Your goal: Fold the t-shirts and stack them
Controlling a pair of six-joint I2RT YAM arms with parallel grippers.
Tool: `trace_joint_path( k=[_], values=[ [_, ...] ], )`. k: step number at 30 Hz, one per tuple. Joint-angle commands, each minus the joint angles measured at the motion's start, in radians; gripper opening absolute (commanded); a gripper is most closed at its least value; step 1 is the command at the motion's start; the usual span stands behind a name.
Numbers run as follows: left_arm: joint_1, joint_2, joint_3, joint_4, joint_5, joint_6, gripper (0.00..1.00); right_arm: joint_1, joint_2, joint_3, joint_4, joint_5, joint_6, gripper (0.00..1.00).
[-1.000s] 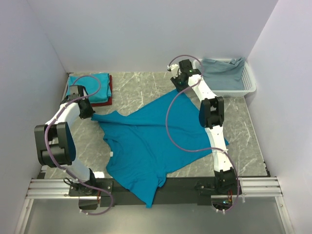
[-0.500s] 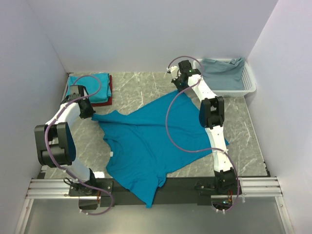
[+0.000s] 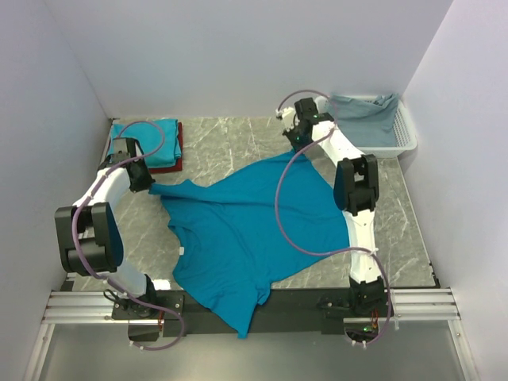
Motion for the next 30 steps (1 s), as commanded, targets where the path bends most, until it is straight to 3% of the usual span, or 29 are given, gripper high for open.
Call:
trace_joint_path(
  k=[1,11,13,17,21,26,30],
  values=[
    [-0.005,-0.056,-0.002,0.027,0.014,0.014,0.00,-0.002,-0.163,0.021,0.102,-0.012,0.037,0.00],
    [-0.003,-0.111,-0.008,0.041,0.003,0.014,0.00,0.000,-0.256,0.006,0.101,-0.050,0.049,0.00],
    [-0.005,-0.119,-0.009,0.044,-0.002,0.015,0.00,-0.002,-0.324,-0.081,0.105,-0.069,0.052,0.00],
    [-0.005,-0.148,-0.011,0.047,0.007,0.011,0.00,-0.002,-0.536,-0.409,0.215,-0.102,0.049,0.00],
    [-0.006,-0.168,-0.003,0.043,0.039,0.002,0.00,0.000,-0.708,-0.615,0.190,-0.188,0.037,0.00],
    [-0.008,-0.217,-0.026,0.046,0.076,-0.008,0.00,0.001,-0.812,-0.885,0.257,-0.182,0.028,0.00],
    [-0.008,-0.266,-0.065,0.050,0.093,-0.011,0.00,0.001,-0.822,-0.971,0.295,-0.176,0.031,0.00]
  ],
)
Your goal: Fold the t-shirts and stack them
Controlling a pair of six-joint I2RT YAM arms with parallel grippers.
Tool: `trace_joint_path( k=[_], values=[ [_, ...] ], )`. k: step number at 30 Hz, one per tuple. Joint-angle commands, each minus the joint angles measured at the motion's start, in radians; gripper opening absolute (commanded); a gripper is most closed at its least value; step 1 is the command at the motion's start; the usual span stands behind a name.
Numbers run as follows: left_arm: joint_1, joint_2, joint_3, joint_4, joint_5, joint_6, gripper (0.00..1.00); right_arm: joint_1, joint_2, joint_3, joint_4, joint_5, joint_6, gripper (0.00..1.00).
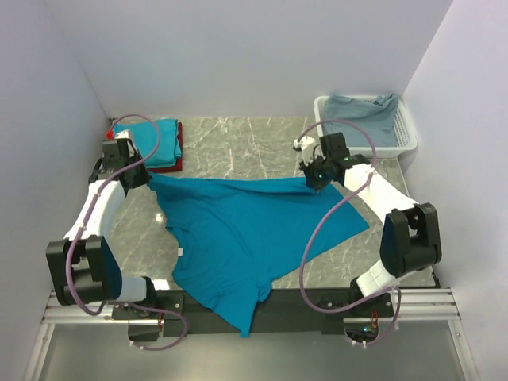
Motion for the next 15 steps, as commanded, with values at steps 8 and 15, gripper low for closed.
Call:
trace_joint_path(
  k=[8,15],
  values=[
    [-0.003,-0.128,-0.068,0.052,0.049,0.001,0.00,-0.005,0.057,-0.030,0.059,0.004,-0.022,0.00],
    [-0.005,-0.154,-0.099,0.069,0.044,0.004,0.00,-0.004,0.143,-0.018,-0.087,-0.137,-0.081,0.00]
  ],
)
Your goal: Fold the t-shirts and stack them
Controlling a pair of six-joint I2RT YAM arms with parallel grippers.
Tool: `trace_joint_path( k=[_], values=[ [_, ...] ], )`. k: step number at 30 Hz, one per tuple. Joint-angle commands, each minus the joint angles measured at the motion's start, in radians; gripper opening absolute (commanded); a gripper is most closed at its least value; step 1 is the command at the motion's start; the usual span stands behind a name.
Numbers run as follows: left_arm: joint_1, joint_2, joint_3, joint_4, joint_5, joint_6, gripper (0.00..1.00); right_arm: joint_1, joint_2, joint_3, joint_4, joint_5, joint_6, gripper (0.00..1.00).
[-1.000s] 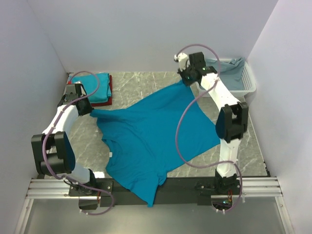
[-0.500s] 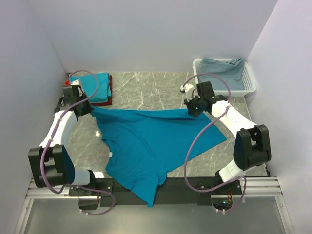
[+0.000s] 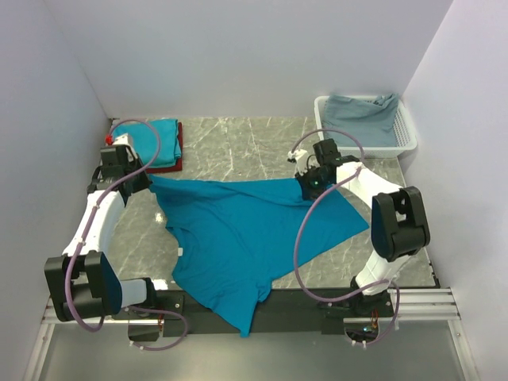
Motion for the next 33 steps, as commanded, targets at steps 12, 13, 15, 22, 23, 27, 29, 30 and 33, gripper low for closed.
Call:
trace_joint_path(
  k=[12,13,15,22,23,27,29,30,33],
  values=[
    [-0.006,-0.018,-0.025,0.049,0.031,0.006,0.00,-0.013,0.039,0.045,-0.089,-0.030,-0.010,0.46],
    [-0.006,-0.018,-0.025,0.049,0.031,0.006,0.00,-0.019,0.046,0.059,-0.095,-0.038,-0.007,0.46],
    [-0.006,-0.015,-0.026,0.047,0.033,0.008,0.00,-0.028,0.065,0.100,-0.121,-0.081,0.004,0.47],
    [-0.006,-0.015,-0.029,0.049,0.034,0.009,0.00,-0.043,0.095,0.105,-0.115,-0.078,0.016,0.47],
    [-0.009,-0.015,-0.029,0.050,0.034,0.009,0.00,-0.062,0.102,0.111,-0.116,-0.075,0.019,0.47],
    [-0.011,-0.012,-0.029,0.047,0.036,0.011,0.00,-0.130,0.122,0.145,-0.159,-0.118,-0.002,0.47],
    [-0.009,-0.013,-0.029,0.050,0.034,0.011,0.00,-0.154,0.125,0.147,-0.197,-0.177,-0.024,0.46],
    [-0.013,-0.013,-0.031,0.050,0.034,0.011,0.00,-0.170,0.128,0.145,-0.213,-0.190,-0.048,0.45],
    [-0.013,-0.008,-0.028,0.050,0.033,0.011,0.00,-0.171,0.148,0.131,-0.239,-0.207,-0.062,0.43]
  ],
)
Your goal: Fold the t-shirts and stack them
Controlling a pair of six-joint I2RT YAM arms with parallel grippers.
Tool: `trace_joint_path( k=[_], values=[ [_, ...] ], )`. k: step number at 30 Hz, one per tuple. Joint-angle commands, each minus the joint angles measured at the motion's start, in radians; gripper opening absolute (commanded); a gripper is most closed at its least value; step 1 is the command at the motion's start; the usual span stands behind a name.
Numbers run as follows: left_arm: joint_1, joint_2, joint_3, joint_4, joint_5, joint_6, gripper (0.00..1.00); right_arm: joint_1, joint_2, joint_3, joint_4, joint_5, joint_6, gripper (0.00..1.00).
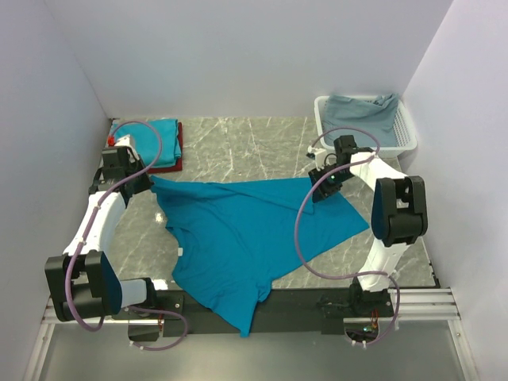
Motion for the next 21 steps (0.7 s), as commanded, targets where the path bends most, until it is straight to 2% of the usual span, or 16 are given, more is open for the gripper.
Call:
trace_joint_path(
  k=[1,9,21],
  values=[
    [-0.007,-0.002,0.002,0.029,0.016,0.011,0.00,0.001,0.014,0.016,-0.060,-0.066,-0.034,0.43],
    [-0.009,0.001,0.000,0.026,0.011,0.013,0.00,0.002,0.085,0.079,-0.080,-0.099,-0.004,0.42],
    [-0.010,-0.002,0.000,0.026,0.011,0.013,0.00,0.028,0.136,0.101,-0.057,-0.020,0.035,0.39]
  ],
)
